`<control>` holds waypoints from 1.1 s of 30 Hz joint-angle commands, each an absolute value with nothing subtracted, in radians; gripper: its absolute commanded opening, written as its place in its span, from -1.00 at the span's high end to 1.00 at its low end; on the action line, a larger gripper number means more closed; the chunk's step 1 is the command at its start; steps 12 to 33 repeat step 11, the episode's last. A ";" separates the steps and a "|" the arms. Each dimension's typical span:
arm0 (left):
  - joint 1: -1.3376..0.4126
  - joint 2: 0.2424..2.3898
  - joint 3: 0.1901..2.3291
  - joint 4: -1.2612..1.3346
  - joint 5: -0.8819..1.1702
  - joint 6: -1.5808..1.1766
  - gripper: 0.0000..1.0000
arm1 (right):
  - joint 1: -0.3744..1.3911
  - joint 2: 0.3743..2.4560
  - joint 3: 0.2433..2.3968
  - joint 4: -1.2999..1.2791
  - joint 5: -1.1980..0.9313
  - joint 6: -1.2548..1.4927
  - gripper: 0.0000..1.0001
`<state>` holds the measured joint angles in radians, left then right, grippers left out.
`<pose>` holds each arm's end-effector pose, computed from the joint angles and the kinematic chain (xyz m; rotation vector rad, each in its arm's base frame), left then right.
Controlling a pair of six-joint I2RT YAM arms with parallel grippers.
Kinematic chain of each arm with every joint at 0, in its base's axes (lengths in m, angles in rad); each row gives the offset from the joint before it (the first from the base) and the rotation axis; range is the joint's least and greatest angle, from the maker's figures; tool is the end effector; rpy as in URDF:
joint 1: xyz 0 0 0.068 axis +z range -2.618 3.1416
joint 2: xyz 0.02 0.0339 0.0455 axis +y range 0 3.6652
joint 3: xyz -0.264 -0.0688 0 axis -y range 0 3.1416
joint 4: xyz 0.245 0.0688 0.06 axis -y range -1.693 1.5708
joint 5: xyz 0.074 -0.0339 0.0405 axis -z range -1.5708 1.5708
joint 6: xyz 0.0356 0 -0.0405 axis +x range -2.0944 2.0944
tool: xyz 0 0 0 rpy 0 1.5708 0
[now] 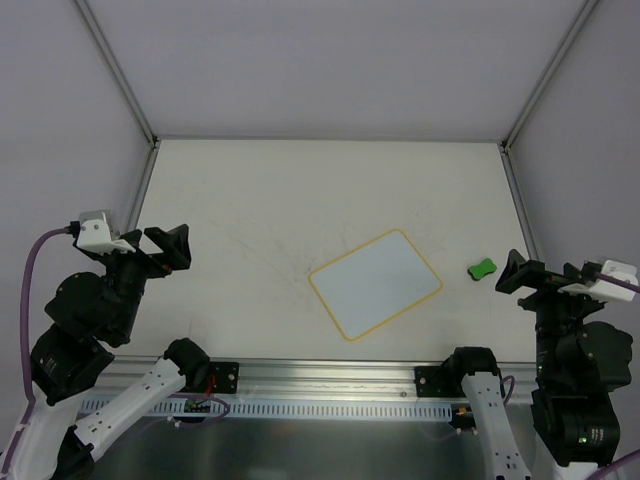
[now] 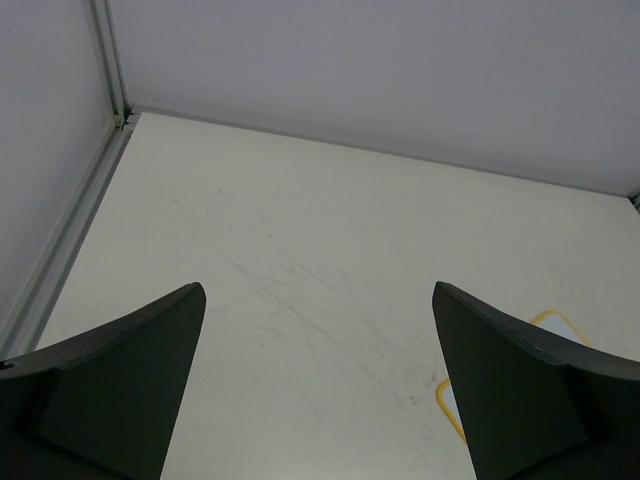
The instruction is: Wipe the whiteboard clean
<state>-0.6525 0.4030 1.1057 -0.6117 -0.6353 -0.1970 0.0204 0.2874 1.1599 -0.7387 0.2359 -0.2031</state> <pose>0.0347 0.0001 0.4305 -0.1767 1.4909 -0.2145 -0.0138 -0.0086 0.4291 0.0332 1.4481 -0.3191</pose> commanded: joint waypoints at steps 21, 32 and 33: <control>-0.647 0.434 1.098 -0.592 -0.607 -0.224 -0.97 | 0.031 0.301 1.158 -0.709 0.255 -0.207 -0.98; -0.647 0.434 1.098 -0.592 -0.607 -0.224 -0.97 | 0.031 0.301 1.158 -0.709 0.255 -0.207 -0.98; -0.647 0.434 1.098 -0.592 -0.607 -0.224 -0.97 | 0.031 0.301 1.158 -0.709 0.255 -0.207 -0.98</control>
